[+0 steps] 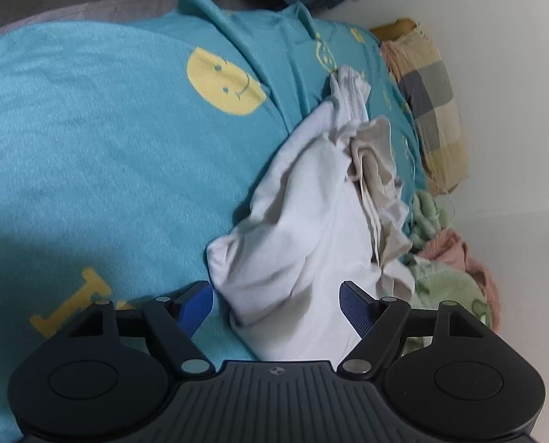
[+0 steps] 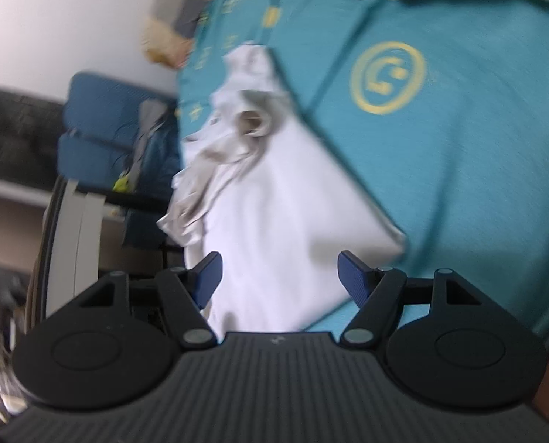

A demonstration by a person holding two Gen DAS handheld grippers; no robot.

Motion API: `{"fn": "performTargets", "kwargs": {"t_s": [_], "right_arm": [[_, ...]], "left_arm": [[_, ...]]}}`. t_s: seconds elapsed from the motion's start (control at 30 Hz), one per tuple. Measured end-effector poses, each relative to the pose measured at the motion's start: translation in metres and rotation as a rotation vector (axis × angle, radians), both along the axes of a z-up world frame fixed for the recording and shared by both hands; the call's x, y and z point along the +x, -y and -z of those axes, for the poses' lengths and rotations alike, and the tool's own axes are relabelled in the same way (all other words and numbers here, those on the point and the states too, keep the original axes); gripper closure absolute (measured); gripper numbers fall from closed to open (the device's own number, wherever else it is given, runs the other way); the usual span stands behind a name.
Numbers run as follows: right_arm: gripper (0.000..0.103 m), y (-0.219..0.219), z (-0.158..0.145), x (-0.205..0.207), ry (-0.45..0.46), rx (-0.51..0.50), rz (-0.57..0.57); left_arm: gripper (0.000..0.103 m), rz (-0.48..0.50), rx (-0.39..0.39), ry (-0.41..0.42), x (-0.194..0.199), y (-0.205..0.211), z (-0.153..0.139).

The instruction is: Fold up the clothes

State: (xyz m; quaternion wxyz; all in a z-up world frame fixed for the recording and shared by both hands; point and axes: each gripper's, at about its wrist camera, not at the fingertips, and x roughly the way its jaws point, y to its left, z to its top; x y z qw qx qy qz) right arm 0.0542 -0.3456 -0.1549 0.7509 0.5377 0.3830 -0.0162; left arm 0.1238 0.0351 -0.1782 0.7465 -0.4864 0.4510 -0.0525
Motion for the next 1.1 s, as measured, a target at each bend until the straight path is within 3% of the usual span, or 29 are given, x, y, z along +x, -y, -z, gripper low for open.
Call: {"fn": "performTargets", "kwargs": {"t_s": [0.1,0.2,0.23,0.27,0.37,0.63,0.7,0.73,0.8,0.83,0.87,0.93,1.0,1.03,1.1], "right_arm": [[0.031,0.004,0.016,-0.005,-0.085,0.066,0.046],[0.031,0.002,0.024,-0.004,-0.117,0.078,0.029],[0.031,0.0,0.026,-0.002,-0.121,0.072,0.022],[0.032,-0.001,0.027,-0.001,-0.128,0.069,0.021],[0.033,-0.001,0.03,-0.001,-0.137,0.071,0.029],[0.033,0.005,0.033,0.001,-0.105,0.064,0.076],[0.043,0.005,0.033,0.004,-0.104,0.053,0.084],[0.047,0.005,0.033,0.005,-0.106,0.048,0.089],[0.076,0.006,0.034,0.006,-0.113,0.041,0.095],[0.081,0.007,0.035,0.006,-0.113,0.041,0.096],[0.084,0.008,0.035,0.006,-0.106,0.048,0.096],[0.088,0.008,0.031,0.007,-0.078,0.051,0.09],[0.09,0.007,0.025,0.007,-0.033,0.063,0.08],[0.09,0.007,0.022,0.008,-0.01,0.07,0.075],[0.091,0.007,0.017,0.009,0.031,0.079,0.065]], "left_arm": [[0.035,-0.051,0.011,0.02,0.004,-0.007,0.001],[0.068,-0.055,0.048,0.036,0.008,-0.009,-0.001],[0.085,-0.052,0.062,0.046,0.009,-0.009,-0.003],[0.093,-0.049,0.07,0.057,0.008,-0.009,-0.005],[0.098,-0.061,0.088,0.072,0.0,-0.015,-0.014],[0.1,-0.124,0.14,0.037,-0.004,-0.035,-0.019],[0.1,-0.117,0.13,0.041,-0.005,-0.036,-0.02],[0.098,-0.105,0.128,0.045,-0.006,-0.035,-0.022],[0.088,-0.081,0.121,0.061,-0.009,-0.033,-0.028],[0.075,-0.067,0.116,0.07,-0.011,-0.03,-0.032],[0.057,-0.045,0.112,0.074,-0.012,-0.026,-0.036],[0.04,0.019,0.104,0.086,-0.014,-0.014,-0.043],[0.03,0.084,0.079,0.111,-0.016,0.001,-0.047],[0.022,0.12,0.037,0.121,-0.017,0.009,-0.045],[0.018,0.204,-0.095,0.107,-0.013,0.025,-0.035]]}}
